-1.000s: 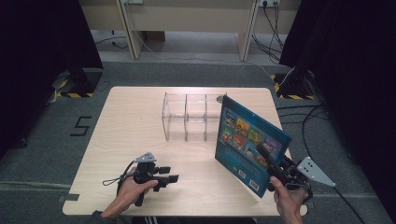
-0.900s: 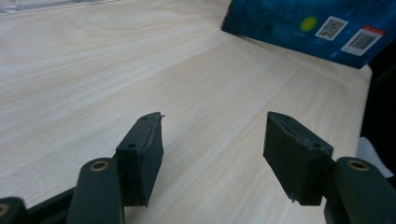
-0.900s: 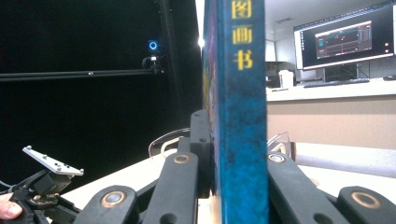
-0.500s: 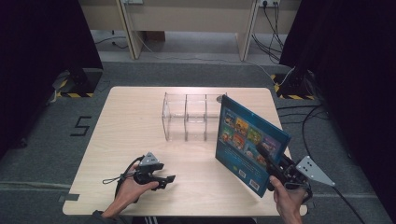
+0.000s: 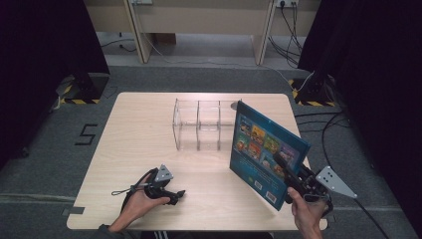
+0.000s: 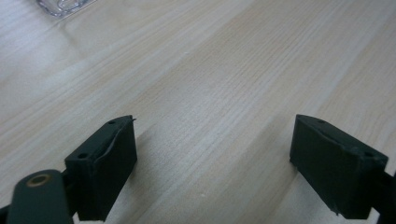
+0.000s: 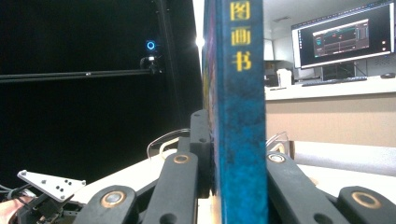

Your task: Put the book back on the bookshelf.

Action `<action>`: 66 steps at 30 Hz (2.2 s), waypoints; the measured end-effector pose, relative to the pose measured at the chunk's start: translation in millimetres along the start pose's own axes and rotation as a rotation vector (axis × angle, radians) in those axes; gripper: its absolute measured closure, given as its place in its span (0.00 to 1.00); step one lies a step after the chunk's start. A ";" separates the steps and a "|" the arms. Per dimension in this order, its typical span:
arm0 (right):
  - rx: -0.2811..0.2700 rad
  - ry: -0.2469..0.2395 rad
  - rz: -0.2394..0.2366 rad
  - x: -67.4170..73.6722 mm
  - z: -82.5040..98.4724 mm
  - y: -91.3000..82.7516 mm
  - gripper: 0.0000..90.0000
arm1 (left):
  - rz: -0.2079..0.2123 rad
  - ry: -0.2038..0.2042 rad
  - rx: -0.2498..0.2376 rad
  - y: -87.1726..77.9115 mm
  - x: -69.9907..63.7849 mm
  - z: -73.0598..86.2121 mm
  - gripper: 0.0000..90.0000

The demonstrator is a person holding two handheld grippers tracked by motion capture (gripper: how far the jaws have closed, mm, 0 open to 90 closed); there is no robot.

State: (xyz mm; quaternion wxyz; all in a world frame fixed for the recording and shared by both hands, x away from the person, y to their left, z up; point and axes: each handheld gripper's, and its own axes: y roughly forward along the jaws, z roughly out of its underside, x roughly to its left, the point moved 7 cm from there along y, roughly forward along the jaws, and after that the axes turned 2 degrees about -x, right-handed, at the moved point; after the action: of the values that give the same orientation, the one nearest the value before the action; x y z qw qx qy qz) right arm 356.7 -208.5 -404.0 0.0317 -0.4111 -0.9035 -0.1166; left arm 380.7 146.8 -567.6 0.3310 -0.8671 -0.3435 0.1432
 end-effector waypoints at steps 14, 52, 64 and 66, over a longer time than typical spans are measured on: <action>-0.001 0.011 0.002 -1.1 -0.1 3.6 0.92 | 0.017 0.019 -0.020 6.1 -4.9 1.1 0.00; -0.044 0.028 0.039 -13.2 -13.3 33.7 0.91 | 0.015 0.015 -0.019 6.5 -5.8 1.0 0.00; -0.063 0.035 0.067 -22.0 -18.9 42.5 0.91 | 0.014 0.014 -0.019 6.6 -6.3 0.9 0.00; -0.063 0.037 0.068 -22.3 -19.0 43.4 0.91 | 0.013 0.014 -0.019 6.6 -6.3 0.9 0.00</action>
State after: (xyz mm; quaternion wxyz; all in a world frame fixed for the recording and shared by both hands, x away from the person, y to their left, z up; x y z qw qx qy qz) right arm 403.2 -201.9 -381.0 0.0393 -0.4401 -0.8842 -0.1514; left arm 379.0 139.2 -572.5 0.3240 -0.8734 -0.3371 0.1361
